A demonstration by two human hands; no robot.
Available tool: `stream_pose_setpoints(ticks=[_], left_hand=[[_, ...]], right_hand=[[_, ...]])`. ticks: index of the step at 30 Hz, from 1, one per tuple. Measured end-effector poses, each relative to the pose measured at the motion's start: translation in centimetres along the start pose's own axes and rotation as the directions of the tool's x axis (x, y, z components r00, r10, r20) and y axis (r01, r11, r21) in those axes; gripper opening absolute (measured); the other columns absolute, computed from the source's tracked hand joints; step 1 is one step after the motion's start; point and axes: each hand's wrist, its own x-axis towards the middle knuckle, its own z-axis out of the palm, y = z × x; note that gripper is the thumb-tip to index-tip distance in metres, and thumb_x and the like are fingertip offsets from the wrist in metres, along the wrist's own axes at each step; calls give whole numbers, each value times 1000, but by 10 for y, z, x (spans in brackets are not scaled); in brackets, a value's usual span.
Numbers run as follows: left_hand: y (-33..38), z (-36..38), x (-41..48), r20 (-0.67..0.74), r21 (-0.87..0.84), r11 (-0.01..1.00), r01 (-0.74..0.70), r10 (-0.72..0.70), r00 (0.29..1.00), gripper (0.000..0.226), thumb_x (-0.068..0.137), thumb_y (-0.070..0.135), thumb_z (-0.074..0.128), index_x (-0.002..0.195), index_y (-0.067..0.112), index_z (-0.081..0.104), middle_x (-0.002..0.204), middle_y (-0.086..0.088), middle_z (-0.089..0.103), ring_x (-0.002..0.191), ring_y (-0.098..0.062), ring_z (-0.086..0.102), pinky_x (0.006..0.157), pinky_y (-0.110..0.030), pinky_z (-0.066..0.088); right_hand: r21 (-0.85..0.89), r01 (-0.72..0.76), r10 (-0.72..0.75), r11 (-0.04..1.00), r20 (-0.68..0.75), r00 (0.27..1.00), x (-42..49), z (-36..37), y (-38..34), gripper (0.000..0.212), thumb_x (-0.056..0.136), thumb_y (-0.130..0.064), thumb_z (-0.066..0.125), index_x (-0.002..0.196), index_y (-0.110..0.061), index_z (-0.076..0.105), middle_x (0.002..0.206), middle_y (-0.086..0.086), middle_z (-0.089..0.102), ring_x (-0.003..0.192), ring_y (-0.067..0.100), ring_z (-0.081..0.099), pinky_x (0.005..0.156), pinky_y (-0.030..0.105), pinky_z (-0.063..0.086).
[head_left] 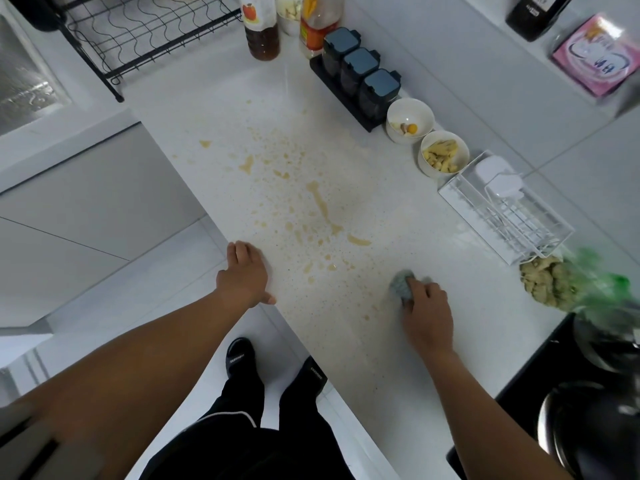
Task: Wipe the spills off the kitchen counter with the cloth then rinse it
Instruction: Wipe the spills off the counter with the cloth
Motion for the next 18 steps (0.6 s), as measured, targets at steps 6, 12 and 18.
stream_pose_setpoints(ticks=[6, 12, 18], left_hand=[[4, -4, -1, 11, 29, 1000, 2, -2, 1000, 141, 71, 58, 82, 153, -5, -15, 162, -23, -19, 150, -39, -20, 111, -56, 38], [2, -3, -2, 11, 31, 1000, 1, -1, 1000, 142, 70, 59, 82, 153, -4, -14, 162, -22, -18, 150, -38, -21, 109, -56, 39], [2, -5, -4, 36, 34, 999, 5, -6, 999, 141, 73, 59, 80, 152, -5, -17, 161, -23, -22, 150, -39, -22, 110, -56, 37]], right_hand=[[-25, 26, -25, 999, 22, 999, -4, 1, -4, 45, 91, -13, 59, 136, -9, 56, 115, 21, 57, 102, 37, 52, 79, 43, 51], [-17, 34, -34, 999, -36, 999, -14, 5, -16, 42, 88, -9, 62, 129, -4, 60, 110, 24, 59, 97, 41, 54, 76, 46, 54], [37, -192, 196, 981, -118, 974, -16, 8, -15, 43, 86, -10, 62, 129, -5, 59, 113, 27, 56, 96, 44, 53, 74, 48, 52]])
